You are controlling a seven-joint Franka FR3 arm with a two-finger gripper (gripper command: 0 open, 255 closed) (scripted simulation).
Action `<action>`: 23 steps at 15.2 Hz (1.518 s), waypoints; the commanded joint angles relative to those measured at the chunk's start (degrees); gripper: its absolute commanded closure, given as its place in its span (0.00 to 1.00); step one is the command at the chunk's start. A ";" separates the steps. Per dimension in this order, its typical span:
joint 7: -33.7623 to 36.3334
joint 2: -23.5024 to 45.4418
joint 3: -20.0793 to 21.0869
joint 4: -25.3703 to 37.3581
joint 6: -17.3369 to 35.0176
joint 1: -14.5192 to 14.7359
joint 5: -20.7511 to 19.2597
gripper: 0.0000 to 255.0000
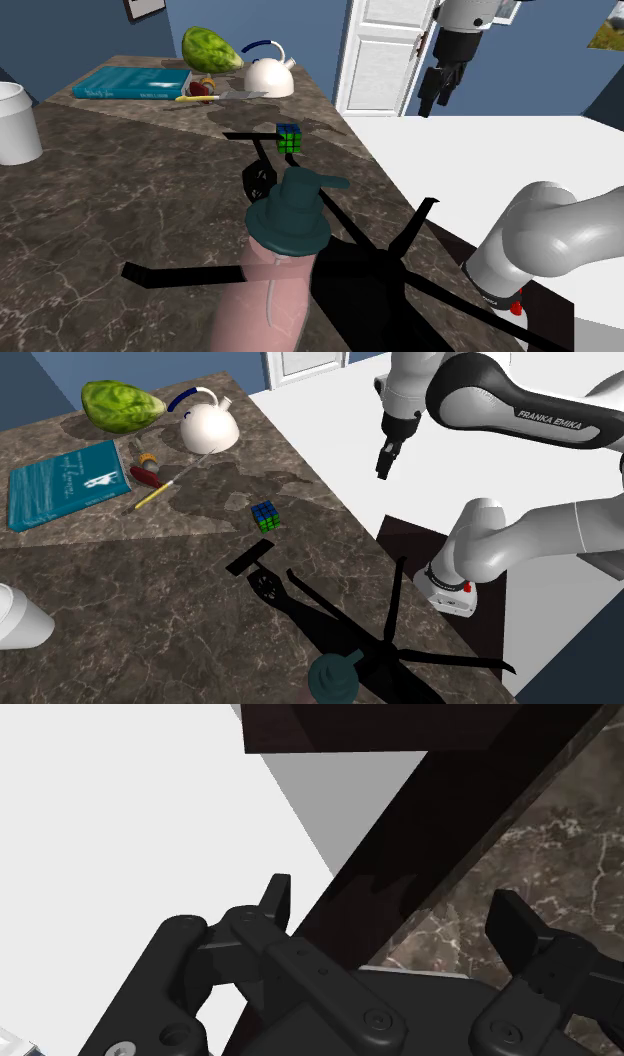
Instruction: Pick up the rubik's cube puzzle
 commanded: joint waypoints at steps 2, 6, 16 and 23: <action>1.07 1.48 0.70 0.31 1.08 0.18 0.76 0.00; 5.15 7.85 3.43 2.26 5.24 0.82 3.45 0.00; 14.59 26.12 9.56 12.11 13.61 2.03 7.18 0.00; 21.05 40.48 12.94 23.43 16.80 3.14 6.94 0.00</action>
